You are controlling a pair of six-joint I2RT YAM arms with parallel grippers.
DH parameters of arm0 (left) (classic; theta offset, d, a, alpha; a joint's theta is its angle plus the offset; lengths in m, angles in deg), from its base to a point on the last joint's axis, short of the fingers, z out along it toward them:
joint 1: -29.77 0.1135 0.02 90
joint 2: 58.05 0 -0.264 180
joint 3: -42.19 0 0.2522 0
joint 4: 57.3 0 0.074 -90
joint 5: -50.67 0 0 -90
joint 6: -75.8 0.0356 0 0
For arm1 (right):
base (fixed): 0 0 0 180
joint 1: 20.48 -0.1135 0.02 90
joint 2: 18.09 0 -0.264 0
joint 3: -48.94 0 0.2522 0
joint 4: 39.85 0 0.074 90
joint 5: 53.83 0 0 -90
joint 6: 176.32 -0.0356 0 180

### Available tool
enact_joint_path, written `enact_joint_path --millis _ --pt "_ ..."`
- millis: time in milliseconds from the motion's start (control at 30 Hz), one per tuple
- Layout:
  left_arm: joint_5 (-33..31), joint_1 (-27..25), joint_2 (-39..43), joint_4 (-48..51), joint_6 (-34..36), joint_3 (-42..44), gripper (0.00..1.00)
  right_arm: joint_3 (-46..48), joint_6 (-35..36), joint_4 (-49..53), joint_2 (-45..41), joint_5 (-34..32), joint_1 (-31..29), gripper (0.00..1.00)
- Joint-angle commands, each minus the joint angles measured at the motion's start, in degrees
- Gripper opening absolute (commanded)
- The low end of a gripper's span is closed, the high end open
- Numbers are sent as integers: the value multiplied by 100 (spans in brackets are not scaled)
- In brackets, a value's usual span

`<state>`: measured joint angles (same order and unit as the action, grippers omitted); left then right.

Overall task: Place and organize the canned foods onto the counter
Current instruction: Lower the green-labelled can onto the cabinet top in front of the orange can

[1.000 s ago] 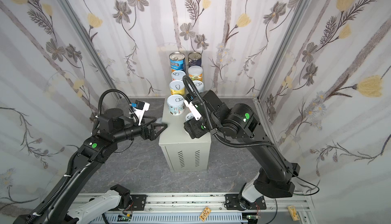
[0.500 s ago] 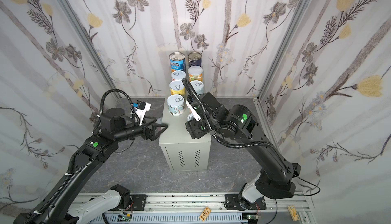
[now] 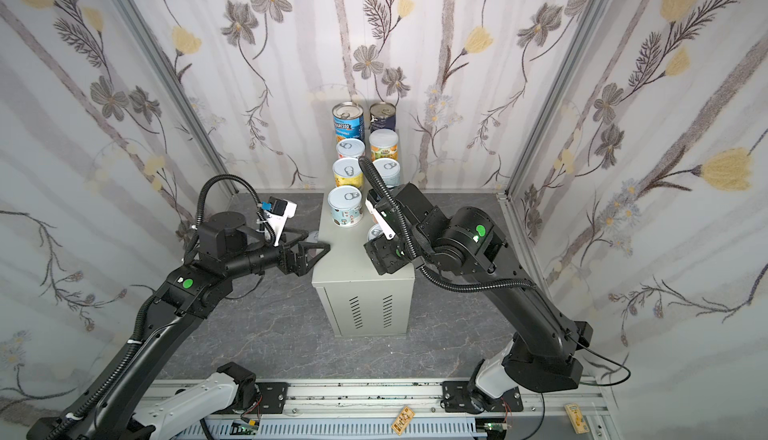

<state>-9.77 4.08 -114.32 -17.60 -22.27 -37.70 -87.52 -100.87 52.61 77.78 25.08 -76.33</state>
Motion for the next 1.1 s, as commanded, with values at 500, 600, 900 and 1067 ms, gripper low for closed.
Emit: enact_joint_path --millis 500,600,900,1067 --pt "-91 3 27 -6 69 12 100 -114 44 -174 42 -147 -5 83" --pt "-108 -3 35 9 78 16 100 -114 33 -179 22 -143 -9 83" --pt "-126 -6 28 -18 60 3 100 -101 33 -177 -47 -222 -4 83" --pt "-172 -6 62 -36 60 8 100 -106 57 -183 -70 -255 -4 85"
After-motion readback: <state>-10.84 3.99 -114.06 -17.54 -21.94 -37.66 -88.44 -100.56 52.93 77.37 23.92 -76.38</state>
